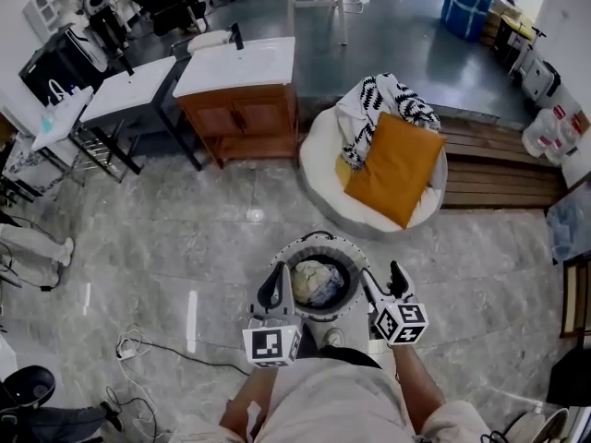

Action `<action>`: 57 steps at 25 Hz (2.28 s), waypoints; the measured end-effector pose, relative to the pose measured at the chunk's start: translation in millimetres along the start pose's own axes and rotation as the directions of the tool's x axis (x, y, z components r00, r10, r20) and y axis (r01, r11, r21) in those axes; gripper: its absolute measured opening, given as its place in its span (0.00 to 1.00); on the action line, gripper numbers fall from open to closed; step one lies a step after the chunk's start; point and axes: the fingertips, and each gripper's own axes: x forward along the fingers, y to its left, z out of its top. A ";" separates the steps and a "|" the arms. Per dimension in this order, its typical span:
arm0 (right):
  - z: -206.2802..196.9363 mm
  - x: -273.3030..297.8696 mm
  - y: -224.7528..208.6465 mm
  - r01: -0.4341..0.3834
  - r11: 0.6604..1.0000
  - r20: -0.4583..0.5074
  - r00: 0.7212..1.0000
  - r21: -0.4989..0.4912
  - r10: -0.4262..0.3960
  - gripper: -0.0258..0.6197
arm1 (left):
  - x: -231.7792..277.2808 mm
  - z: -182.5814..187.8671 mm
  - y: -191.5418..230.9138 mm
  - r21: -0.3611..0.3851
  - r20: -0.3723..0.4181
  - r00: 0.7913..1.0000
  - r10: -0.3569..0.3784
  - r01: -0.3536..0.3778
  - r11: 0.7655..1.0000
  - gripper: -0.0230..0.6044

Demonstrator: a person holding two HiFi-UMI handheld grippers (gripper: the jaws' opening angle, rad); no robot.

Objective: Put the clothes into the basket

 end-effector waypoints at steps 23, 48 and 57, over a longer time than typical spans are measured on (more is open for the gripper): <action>192.7 -82.2 14.9 0.148 0.939 0.439 0.898 -0.310 0.004 0.56 | -0.8 78.3 -25.8 0.057 0.171 0.985 0.009 -0.019 0.998 0.05; 184.1 -77.1 13.7 0.173 0.930 0.428 0.903 -0.324 -0.019 0.02 | 2.2 74.4 -25.4 0.059 0.159 0.987 0.023 -0.033 0.998 0.05; 182.4 -77.3 14.1 0.177 0.921 0.421 0.907 -0.348 -0.015 0.02 | 0.6 72.2 -30.8 0.084 0.152 0.988 0.011 -0.025 0.996 0.05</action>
